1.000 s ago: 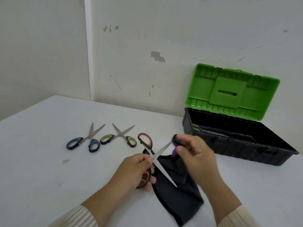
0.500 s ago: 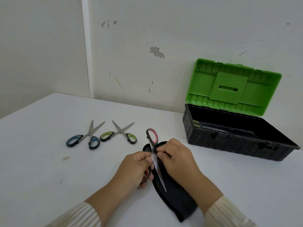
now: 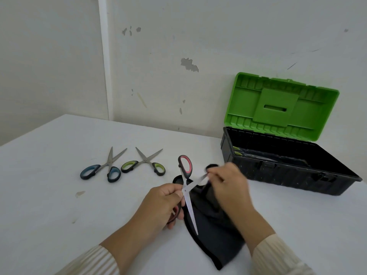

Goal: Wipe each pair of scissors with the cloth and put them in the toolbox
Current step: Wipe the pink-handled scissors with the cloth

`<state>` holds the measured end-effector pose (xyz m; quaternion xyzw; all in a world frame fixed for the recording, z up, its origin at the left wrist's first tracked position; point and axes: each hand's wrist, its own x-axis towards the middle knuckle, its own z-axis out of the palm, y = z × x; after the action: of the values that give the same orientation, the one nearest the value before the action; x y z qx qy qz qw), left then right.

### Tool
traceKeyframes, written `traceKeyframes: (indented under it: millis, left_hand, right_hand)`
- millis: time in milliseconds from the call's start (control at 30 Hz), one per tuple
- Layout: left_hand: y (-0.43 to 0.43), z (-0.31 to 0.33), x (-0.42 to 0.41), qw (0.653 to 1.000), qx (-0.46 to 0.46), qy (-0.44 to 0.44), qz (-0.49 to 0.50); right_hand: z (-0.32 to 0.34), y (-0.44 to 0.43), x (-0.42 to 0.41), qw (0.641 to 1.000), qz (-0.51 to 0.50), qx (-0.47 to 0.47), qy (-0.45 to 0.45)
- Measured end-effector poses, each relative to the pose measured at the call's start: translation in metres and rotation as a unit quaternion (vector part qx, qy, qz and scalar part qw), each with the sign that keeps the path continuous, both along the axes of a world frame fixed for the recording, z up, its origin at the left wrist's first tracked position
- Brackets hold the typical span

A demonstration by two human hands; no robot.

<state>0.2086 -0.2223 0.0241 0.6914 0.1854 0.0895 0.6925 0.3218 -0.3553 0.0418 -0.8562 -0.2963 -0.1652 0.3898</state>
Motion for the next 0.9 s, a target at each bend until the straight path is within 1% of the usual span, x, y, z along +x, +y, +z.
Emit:
traceKeyframes:
  millis: [67,100,133,167,233,300,333,400,500,533,567,633,667,733,767,800,833,900]
  left_hand:
    - [0.000,0.002,0.000,1.000,0.002,-0.001,-0.003]
    - [0.000,0.002,0.000,1.000,0.002,0.001,-0.002]
    - [0.001,0.001,0.002,1.000,0.001,0.003,-0.001]
    - [0.001,0.000,0.003,1.000,-0.001,0.002,0.000]
    - [0.001,-0.002,0.005,1.000,-0.012,-0.004,0.002]
    - [0.001,-0.004,0.005,1.000,-0.020,-0.012,0.005]
    - [0.001,-0.004,0.005,1.000,-0.023,-0.015,0.008]
    - [0.004,-0.005,0.004,1.000,-0.023,-0.019,0.010]
    - [0.007,-0.002,0.003,0.999,-0.024,-0.025,0.015]
    - [0.008,0.000,0.003,0.998,-0.038,-0.032,0.027]
    - [0.009,0.003,0.004,0.996,-0.063,-0.043,0.046]
    - [0.011,0.005,0.005,0.986,-0.118,-0.068,0.092]
    - [0.014,0.005,0.006,0.980,-0.144,-0.077,0.115]
    - [0.018,0.007,0.006,0.963,-0.202,-0.093,0.154]
    - [0.019,0.008,0.007,0.951,-0.239,-0.105,0.166]
    - [0.019,0.010,0.007,0.937,-0.278,-0.119,0.173]
    - [0.018,0.013,0.007,0.927,-0.306,-0.130,0.174]
    - [0.012,0.016,0.007,0.920,-0.325,-0.137,0.168]
  right_hand:
    - [0.008,-0.017,0.011,0.993,-0.074,0.078,0.037]
    - [0.010,-0.022,0.009,0.988,-0.083,0.117,0.053]
    - [0.012,-0.022,0.003,0.987,-0.073,0.137,0.045]
    - [0.013,-0.018,-0.007,0.990,-0.044,0.132,0.021]
    - [0.006,-0.005,-0.026,0.996,0.054,0.063,-0.027]
    - [-0.007,0.008,-0.037,0.990,0.134,-0.020,-0.044]
    - [-0.010,0.012,-0.036,0.988,0.145,-0.030,-0.041]
    - [-0.008,0.013,-0.022,0.994,0.104,0.010,-0.013]
    - [0.003,-0.003,0.001,0.996,-0.024,0.075,0.045]
    - [0.005,-0.009,0.004,0.993,-0.048,0.087,0.069]
    - [0.007,-0.014,0.003,0.991,-0.050,0.088,0.088]
    - [0.006,-0.017,-0.004,0.992,-0.010,0.047,0.119]
    - [0.006,-0.015,-0.010,0.990,0.018,0.011,0.142]
    - [0.006,-0.007,-0.023,0.978,0.075,-0.063,0.185]
    - [0.007,-0.003,-0.028,0.970,0.109,-0.085,0.200]
    - [0.007,0.003,-0.035,0.961,0.137,-0.089,0.222]
    - [0.006,0.008,-0.042,0.950,0.161,-0.072,0.259]
    - [0.002,0.018,-0.053,0.928,0.199,-0.029,0.315]
